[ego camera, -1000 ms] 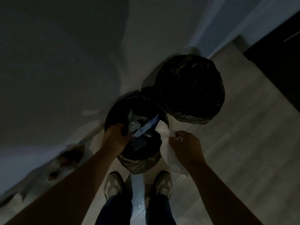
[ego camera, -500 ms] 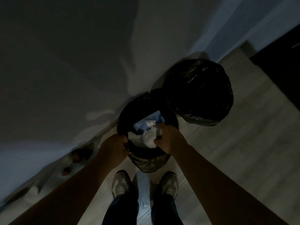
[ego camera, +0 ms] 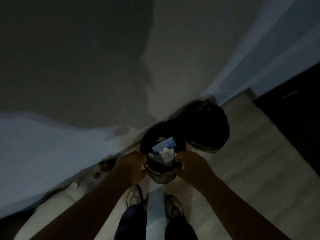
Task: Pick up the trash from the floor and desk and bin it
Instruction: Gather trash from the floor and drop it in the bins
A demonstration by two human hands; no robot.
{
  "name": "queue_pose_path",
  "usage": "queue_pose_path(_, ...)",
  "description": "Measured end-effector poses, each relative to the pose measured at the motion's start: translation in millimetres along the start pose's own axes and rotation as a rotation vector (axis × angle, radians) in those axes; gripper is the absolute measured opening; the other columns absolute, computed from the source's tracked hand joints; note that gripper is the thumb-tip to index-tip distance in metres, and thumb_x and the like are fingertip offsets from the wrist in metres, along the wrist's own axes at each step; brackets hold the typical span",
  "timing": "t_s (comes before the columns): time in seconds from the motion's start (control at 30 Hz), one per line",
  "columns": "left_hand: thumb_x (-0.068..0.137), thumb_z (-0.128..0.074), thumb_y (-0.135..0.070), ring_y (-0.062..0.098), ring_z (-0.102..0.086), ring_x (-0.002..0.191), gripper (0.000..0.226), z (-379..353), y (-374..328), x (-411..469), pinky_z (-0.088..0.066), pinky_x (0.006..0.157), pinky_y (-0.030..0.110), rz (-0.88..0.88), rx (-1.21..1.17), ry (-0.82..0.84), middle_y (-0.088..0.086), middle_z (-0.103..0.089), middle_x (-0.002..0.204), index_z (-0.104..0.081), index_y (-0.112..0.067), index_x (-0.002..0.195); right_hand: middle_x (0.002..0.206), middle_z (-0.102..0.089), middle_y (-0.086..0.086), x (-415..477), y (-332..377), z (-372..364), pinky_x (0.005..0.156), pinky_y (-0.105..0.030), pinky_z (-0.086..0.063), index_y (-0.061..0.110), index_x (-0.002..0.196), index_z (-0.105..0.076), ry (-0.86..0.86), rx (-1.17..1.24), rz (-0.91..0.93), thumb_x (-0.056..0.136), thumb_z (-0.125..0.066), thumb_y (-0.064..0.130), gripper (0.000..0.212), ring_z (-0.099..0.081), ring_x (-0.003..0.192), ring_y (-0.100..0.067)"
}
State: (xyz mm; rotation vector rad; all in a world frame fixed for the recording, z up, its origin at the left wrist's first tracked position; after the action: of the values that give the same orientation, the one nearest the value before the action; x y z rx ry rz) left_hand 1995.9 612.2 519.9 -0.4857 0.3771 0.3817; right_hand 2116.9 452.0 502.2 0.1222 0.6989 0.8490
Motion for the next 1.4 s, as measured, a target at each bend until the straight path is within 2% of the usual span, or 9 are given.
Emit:
queue_pose_path(0.03,0.064,-0.085,-0.021,0.013,-0.068,0.083,0.041,18,-10,-14,-0.047,0.069,0.015,0.007,-0.018,-0.033,0.007,-0.069,0.093,-0.07,-0.009,0.1,0.125,-0.053,0.004,-12,7,15,0.091,-0.016,-0.032,0.023,0.128,-0.049,-0.012,0.005,0.024,0.092,-0.054,0.036,0.039,-0.048,0.118,-0.012)
queue_pose_path(0.1,0.084,-0.067,-0.025,0.015,-0.06,0.105,0.038,50,-29,-42,-0.038,0.085,0.015,0.101,-0.085,-0.043,0.005,-0.062,0.115,-0.061,-0.013,0.12,0.122,-0.056,0.004,-35,23,48,0.085,-0.015,-0.031,0.022,0.124,-0.053,-0.032,0.002,0.084,0.09,-0.058,0.035,0.037,-0.05,0.115,-0.012)
queue_pose_path(0.27,0.092,-0.055,-0.032,0.017,-0.054,0.111,0.043,103,-74,-119,-0.034,0.083,0.018,0.162,-0.104,-0.123,0.005,-0.056,0.123,-0.05,-0.019,0.132,0.101,-0.06,0.0,-97,65,127,0.065,-0.018,-0.036,0.019,0.106,-0.062,-0.059,-0.025,0.267,0.085,-0.063,0.027,0.023,-0.058,0.095,-0.018)
queue_pose_path(0.43,0.088,-0.057,-0.035,0.019,-0.056,0.108,0.037,157,-110,-211,-0.044,0.088,0.028,0.299,-0.069,-0.211,0.0,-0.057,0.118,-0.055,-0.024,0.123,0.084,-0.054,0.007,-158,122,187,0.065,-0.023,-0.037,0.02,0.094,-0.06,0.034,-0.085,0.486,0.081,-0.066,0.026,0.016,-0.054,0.08,-0.012)
queue_pose_path(0.57,0.088,-0.057,-0.037,0.015,-0.054,0.113,0.041,197,-118,-293,-0.044,0.094,0.026,0.419,-0.053,-0.372,-0.004,-0.056,0.125,-0.053,-0.026,0.127,0.093,-0.06,0.008,-193,195,231,0.075,-0.026,-0.048,0.024,0.104,-0.062,0.011,-0.175,0.704,0.082,-0.066,0.029,0.023,-0.058,0.087,-0.011)
queue_pose_path(0.7,0.09,-0.055,-0.04,0.014,-0.054,0.113,0.041,219,-115,-386,-0.043,0.096,0.029,0.57,0.004,-0.513,-0.005,-0.055,0.126,-0.051,-0.028,0.129,0.098,-0.06,0.012,-237,283,247,0.079,-0.024,-0.049,0.027,0.106,-0.062,-0.018,-0.22,0.916,0.083,-0.065,0.033,0.024,-0.057,0.089,-0.006)
queue_pose_path(1.03,0.086,-0.058,-0.04,0.015,-0.061,0.098,0.034,168,-138,-682,-0.047,0.083,0.027,1.069,0.005,-0.732,-0.007,-0.06,0.114,-0.059,-0.027,0.117,0.103,-0.061,0.011,-427,487,149,0.083,-0.026,-0.05,0.028,0.109,-0.062,0.058,-0.4,1.449,0.083,-0.064,0.034,0.026,-0.058,0.092,-0.007)
queue_pose_path(1.27,0.088,-0.056,-0.045,0.009,-0.056,0.105,0.038,80,-190,-897,-0.042,0.087,0.019,1.428,-0.001,-0.824,-0.014,-0.056,0.123,-0.053,-0.032,0.124,0.103,-0.061,0.003,-613,586,35,0.084,-0.033,-0.046,0.021,0.104,-0.061,0.122,-0.503,1.828,0.082,-0.062,0.035,0.026,-0.057,0.097,-0.015)
queue_pose_path(1.4,0.088,-0.055,-0.046,0.005,-0.052,0.112,0.037,42,-217,-983,-0.04,0.091,0.017,1.565,-0.033,-0.897,-0.017,-0.054,0.123,-0.052,-0.034,0.123,0.098,-0.057,0.012,-696,624,-14,0.085,-0.03,-0.046,0.027,0.102,-0.06,0.145,-0.481,1.963,0.081,-0.062,0.037,0.023,-0.056,0.097,-0.01)
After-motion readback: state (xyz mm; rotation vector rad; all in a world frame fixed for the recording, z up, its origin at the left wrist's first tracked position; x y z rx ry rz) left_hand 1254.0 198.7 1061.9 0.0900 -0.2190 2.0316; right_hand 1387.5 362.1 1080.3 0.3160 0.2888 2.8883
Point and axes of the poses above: each hand's wrist, its own x-axis towards the middle knuckle, its own z-axis out of the back of the hand, y = z × x, the point moved 3 cm from there along x, towards the middle knuckle
